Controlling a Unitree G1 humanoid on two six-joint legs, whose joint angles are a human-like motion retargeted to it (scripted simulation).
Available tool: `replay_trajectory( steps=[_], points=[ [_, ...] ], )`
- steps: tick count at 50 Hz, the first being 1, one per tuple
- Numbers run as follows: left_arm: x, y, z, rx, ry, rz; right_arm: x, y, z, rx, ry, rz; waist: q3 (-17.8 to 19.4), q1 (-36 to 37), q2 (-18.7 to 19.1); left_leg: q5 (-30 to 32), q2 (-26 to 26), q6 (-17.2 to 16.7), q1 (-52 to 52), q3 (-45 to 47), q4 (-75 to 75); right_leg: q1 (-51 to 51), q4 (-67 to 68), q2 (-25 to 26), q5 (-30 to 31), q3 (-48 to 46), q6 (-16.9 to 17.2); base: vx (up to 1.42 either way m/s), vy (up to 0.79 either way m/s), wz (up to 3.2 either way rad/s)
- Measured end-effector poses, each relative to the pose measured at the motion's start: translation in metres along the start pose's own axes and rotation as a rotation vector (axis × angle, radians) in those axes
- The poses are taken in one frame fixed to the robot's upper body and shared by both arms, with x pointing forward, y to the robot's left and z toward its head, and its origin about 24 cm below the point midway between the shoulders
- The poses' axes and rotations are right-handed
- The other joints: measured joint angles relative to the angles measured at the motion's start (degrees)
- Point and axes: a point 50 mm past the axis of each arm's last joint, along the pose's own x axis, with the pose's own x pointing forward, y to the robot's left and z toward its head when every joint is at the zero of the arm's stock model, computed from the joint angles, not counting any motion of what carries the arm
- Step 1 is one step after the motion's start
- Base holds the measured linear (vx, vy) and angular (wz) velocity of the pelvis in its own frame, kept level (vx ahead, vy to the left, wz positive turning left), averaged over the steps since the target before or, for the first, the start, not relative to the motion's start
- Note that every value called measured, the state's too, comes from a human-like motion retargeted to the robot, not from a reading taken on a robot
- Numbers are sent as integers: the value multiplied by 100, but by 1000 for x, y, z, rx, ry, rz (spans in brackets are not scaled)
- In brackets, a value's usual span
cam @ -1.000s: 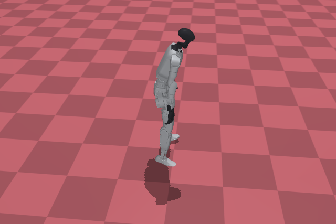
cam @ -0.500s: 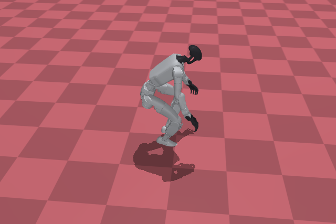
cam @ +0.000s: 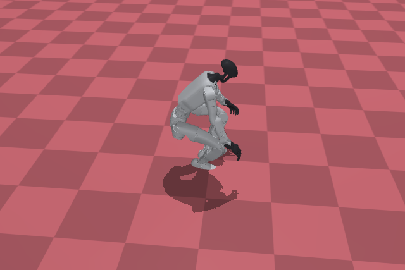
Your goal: Upper body actions
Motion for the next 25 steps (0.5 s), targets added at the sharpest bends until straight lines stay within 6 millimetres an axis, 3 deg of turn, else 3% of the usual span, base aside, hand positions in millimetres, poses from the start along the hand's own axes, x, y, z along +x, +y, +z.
replay_trajectory(
  steps=[3,5,9,12,15,17,21,25],
  points=[
    [5,21,13,36,-45,51,3,-23,-7,-32,24,-58,-4,92,224,380,-41,-290,118,-314,-1027,380,-1248,165,390,-47,344,-10,-9,-4],
    [3,23,7,70,-30,57,0,-21,-15,-59,55,-55,-27,139,304,548,-62,-464,436,-406,-1610,768,-1949,241,592,5,539,0,0,0],
    [-14,1,-42,95,106,-17,-25,24,-41,-59,186,80,-42,166,416,899,-249,-789,1662,-517,-2971,2028,-3403,271,973,246,971,16,3,2],
    [-43,-29,-93,35,256,-115,-57,75,-60,6,322,269,-63,130,413,1228,-455,-925,2818,-423,-4154,3148,-4557,146,1308,414,1234,29,7,13],
    [-85,-60,-142,-67,417,-207,-97,124,-70,108,440,423,-107,58,392,1605,-632,-1004,3913,-245,-5313,4167,-5669,78,1671,470,1391,27,7,14],
    [-123,-86,-175,-145,552,-271,-131,156,-77,195,542,509,-155,-33,363,1908,-866,-1032,4691,-132,-6188,4891,-6464,1,1935,460,1470,30,7,29],
    [-215,-126,-227,-242,863,-386,-218,210,-86,331,790,676,-395,-172,261,2422,-1366,-1028,6061,116,-7715,6161,-7769,-318,2343,295,1616,33,7,34],
    [-318,-155,-254,-332,1181,-406,-310,243,-82,385,1006,859,-950,-404,156,2729,-1827,-1064,7024,98,-8839,7055,-8668,-539,2589,43,1765,41,12,36]
  ],
)
